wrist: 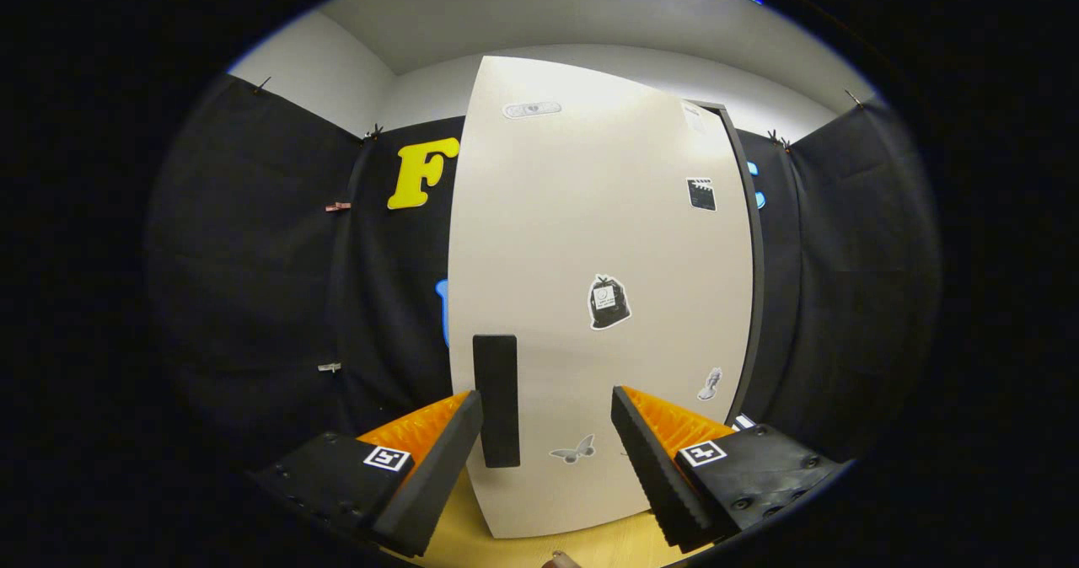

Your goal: Open the shoe cabinet door, grab the shoes and put them into the shoe cabinet, then close the shoe cabinet door.

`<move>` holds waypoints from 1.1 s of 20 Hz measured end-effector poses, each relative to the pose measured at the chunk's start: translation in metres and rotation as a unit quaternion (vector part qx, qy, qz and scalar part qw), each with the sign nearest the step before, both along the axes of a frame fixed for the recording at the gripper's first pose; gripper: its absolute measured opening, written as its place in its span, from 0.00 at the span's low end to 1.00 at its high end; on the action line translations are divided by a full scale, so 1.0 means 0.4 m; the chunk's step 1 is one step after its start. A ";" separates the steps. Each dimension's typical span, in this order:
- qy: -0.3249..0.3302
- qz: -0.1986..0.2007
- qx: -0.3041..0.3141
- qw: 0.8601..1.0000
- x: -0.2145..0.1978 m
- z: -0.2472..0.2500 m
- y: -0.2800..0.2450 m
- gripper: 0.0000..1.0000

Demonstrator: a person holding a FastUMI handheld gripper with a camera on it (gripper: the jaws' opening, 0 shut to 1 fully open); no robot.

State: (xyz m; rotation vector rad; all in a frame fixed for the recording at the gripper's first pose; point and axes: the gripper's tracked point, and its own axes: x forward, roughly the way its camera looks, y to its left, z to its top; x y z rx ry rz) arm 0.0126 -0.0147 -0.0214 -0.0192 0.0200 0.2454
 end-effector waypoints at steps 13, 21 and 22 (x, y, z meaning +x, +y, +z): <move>-0.009 0.008 -0.009 1.000 -0.026 0.013 0.038 0.98; -0.003 -0.006 -0.001 1.000 -0.036 0.011 0.009 0.98; -0.002 -0.008 -0.001 1.000 -0.034 0.010 0.005 0.98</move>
